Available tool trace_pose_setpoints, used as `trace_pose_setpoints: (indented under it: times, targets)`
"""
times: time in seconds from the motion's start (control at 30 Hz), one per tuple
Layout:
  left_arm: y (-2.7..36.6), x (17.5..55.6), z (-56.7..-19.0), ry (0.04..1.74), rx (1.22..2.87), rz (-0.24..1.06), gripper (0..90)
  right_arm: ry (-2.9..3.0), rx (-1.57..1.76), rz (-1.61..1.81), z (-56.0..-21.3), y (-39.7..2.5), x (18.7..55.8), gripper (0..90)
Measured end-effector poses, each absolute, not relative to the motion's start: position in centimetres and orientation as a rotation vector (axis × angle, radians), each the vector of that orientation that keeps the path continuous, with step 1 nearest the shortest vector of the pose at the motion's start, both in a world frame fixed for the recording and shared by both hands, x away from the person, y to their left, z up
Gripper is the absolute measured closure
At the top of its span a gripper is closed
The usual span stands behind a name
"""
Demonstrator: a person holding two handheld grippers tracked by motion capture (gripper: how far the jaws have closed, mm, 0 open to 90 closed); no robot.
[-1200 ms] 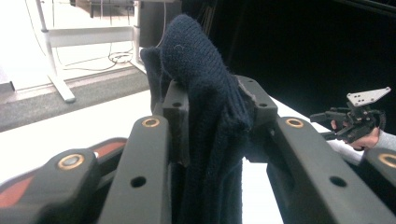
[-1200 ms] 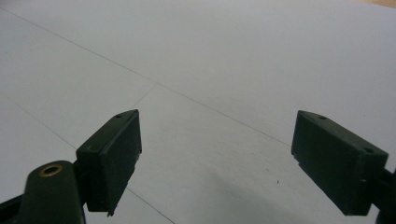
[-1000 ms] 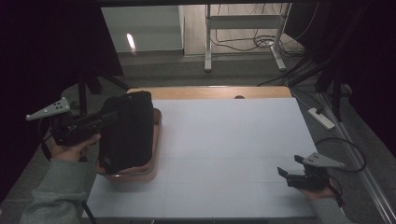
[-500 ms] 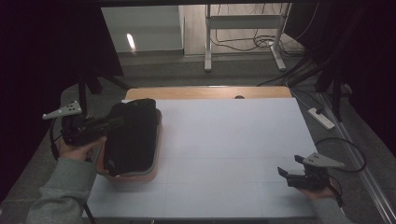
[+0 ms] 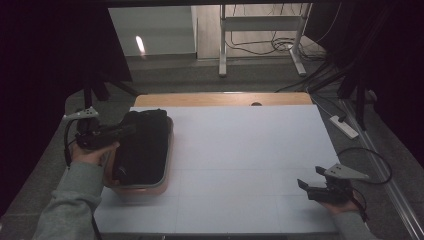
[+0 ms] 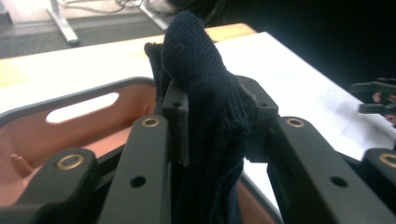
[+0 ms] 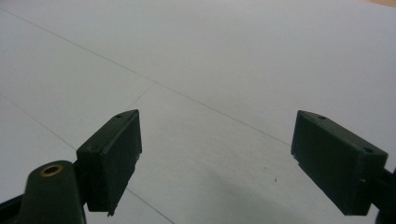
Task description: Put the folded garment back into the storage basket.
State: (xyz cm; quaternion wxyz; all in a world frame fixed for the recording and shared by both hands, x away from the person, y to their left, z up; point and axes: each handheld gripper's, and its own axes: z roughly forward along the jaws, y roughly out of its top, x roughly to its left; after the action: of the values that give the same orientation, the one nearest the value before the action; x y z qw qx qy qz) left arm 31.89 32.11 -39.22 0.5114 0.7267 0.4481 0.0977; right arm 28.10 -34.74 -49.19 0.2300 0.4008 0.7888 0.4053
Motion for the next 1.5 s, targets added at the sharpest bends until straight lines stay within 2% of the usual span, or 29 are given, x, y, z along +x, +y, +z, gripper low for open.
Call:
trace_pose_setpoints:
  times: [0.47,0.67,1.2,1.27,1.4,1.5]
  targets:
    - [31.6,35.9,-42.6,1.275,1.872,0.262,66.7,2.168,1.111,1.119,-49.2,-34.9,28.1,17.2]
    - [30.9,37.0,-43.8,1.309,1.916,0.249,66.2,2.17,1.112,1.118,-49.3,-34.9,28.1,17.1]
    - [30.9,37.6,-45.2,1.427,1.953,0.331,63.6,2.174,1.113,1.117,-49.3,-35.0,28.1,17.2]
    - [30.9,37.6,-45.1,1.432,1.955,0.344,60.1,2.174,1.114,1.115,-49.3,-35.0,28.1,17.2]
    - [30.8,37.1,-44.7,1.423,1.94,0.396,39.6,2.172,1.115,1.117,-49.3,-35.0,28.1,17.2]
    - [30.9,36.4,-44.0,1.411,1.921,0.441,31.2,2.172,1.116,1.115,-49.3,-35.0,28.1,17.1]
